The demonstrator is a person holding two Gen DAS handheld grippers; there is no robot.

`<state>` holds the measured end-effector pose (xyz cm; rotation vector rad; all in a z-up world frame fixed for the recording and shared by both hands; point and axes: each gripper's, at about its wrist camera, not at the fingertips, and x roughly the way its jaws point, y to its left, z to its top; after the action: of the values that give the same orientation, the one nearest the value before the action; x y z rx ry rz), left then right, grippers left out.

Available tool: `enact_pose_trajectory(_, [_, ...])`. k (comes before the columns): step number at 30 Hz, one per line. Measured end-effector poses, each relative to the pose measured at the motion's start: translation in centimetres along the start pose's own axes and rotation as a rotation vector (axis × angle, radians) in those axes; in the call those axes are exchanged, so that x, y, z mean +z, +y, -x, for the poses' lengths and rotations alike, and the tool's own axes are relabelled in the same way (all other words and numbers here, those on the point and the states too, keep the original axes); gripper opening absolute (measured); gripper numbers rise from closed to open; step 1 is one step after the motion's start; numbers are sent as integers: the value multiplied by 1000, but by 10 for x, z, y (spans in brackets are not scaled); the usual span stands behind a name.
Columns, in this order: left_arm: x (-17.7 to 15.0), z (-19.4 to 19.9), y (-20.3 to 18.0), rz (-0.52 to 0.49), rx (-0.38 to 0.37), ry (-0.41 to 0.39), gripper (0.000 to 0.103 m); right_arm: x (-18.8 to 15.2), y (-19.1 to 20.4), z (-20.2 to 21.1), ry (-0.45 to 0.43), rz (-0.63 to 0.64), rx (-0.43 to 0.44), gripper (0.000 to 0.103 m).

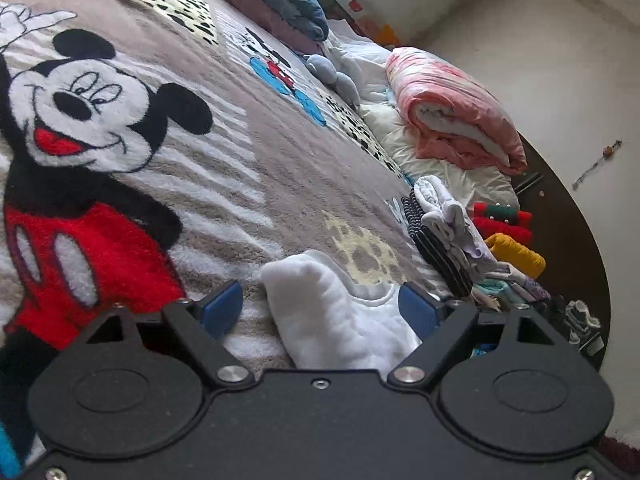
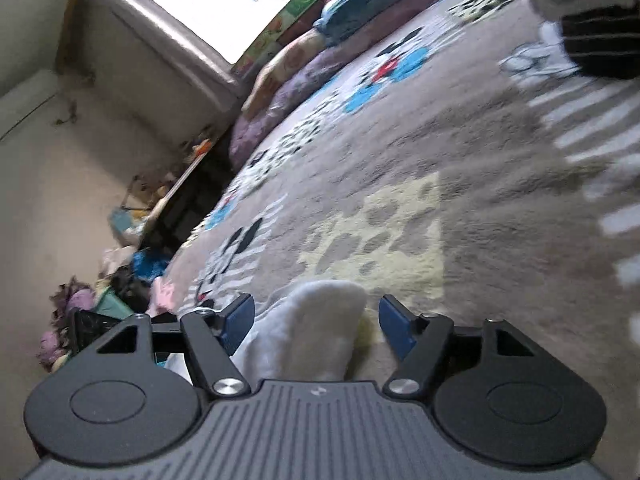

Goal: Fold clothes

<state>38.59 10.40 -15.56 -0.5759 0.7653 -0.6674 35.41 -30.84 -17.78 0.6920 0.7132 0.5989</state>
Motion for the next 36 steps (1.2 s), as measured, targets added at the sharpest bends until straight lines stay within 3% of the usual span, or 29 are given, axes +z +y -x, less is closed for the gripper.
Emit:
enact_pose_trajectory(7, [-1, -17, -13, -105, 46, 29, 82, 8, -5, -11, 49, -20, 73, 62])
enact_pose_trajectory(11, [1, -16, -11, -92, 59, 23, 67, 4, 1, -14, 69, 8, 60, 41])
enact_pose_trajectory(12, [1, -15, -10, -87, 56, 22, 58, 4, 2, -14, 67, 11, 61, 39])
enact_pose_trajectory(15, [3, -14, -9, -70, 38, 18, 57, 3, 6, -7, 43, 25, 65, 34])
enact_pose_trajectory(17, [4, -12, -8, -61, 22, 10, 48, 3, 12, -3, 23, 44, 70, 31])
enact_pose_trajectory(18, [5, -10, -8, -56, 13, 5, 36, 3, 15, -1, 13, 53, 73, 30])
enact_pose_trajectory(21, [6, -5, -12, -65, -16, -19, 30, 6, 25, 7, -24, 79, 88, 28])
enact_pose_trajectory(36, [-2, 50, -55, -237, -151, -188, 27, -2, 88, 58, -120, 303, 145, 25])
